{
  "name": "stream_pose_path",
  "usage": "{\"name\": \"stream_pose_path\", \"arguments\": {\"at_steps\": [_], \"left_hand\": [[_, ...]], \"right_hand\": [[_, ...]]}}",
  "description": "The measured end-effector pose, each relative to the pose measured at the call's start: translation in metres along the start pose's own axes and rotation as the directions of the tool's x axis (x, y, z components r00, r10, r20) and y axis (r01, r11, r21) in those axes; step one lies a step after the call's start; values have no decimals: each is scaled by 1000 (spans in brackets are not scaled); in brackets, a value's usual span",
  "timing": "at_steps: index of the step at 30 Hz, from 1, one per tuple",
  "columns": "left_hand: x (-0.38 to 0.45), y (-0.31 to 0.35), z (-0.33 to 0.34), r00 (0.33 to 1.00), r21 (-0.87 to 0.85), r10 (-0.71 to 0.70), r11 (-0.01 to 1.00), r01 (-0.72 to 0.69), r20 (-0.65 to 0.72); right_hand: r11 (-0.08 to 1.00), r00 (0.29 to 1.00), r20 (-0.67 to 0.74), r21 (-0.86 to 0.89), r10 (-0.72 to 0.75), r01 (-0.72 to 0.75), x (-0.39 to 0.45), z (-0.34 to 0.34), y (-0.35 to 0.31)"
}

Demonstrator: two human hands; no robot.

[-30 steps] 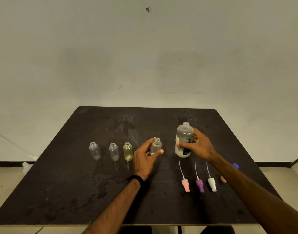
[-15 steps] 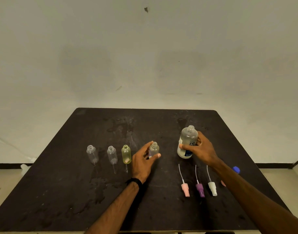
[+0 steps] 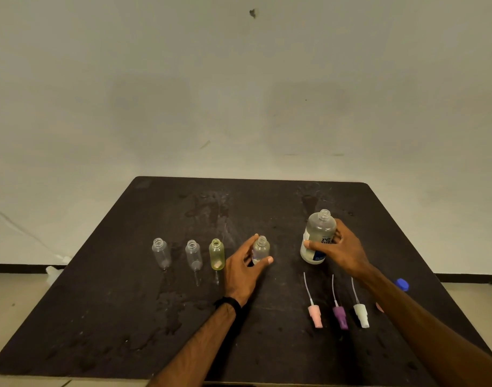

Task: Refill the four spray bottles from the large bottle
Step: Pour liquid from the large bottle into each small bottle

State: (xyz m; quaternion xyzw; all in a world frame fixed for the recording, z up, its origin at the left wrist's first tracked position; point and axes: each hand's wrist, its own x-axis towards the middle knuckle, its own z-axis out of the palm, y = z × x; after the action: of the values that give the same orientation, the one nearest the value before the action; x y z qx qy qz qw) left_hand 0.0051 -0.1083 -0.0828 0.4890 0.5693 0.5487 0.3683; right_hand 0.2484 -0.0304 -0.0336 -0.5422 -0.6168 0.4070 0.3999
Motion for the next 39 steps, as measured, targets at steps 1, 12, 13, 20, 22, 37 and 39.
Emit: {"name": "stream_pose_path", "arguments": {"at_steps": [1, 12, 13, 20, 22, 37, 39], "left_hand": [[0, -1, 0, 1000, -2, -10, 1000, 10, 0], [-44, 10, -26, 991, 116, -5, 993, 20, -131], [-51, 12, -34, 985, 171, 36, 985, -6, -170], [-39, 35, -85, 884, 634, 339, 771, -64, -323], [-25, 41, -95, 900, 749, 335, 662, -15, -278], [-1, 54, -106, 972, 886, 235, 452, -100, -10], [-2, 55, -105, 963, 864, 269, 489, -119, -20]], "right_hand": [[1000, 1000, 1, -2, -4, 4, 0, 0, 0], [999, 1000, 27, -41, -7, 8, 0, -1, 5], [999, 1000, 32, -47, 1, 0, 0, -1, 6], [998, 999, 28, -66, 19, -17, -4, 2, 10], [998, 999, 30, -64, 24, -22, -5, 1, 7], [998, 999, 36, -47, 36, -34, -6, 1, 3], [998, 999, 36, -44, 38, -37, -6, 1, 4]]}}
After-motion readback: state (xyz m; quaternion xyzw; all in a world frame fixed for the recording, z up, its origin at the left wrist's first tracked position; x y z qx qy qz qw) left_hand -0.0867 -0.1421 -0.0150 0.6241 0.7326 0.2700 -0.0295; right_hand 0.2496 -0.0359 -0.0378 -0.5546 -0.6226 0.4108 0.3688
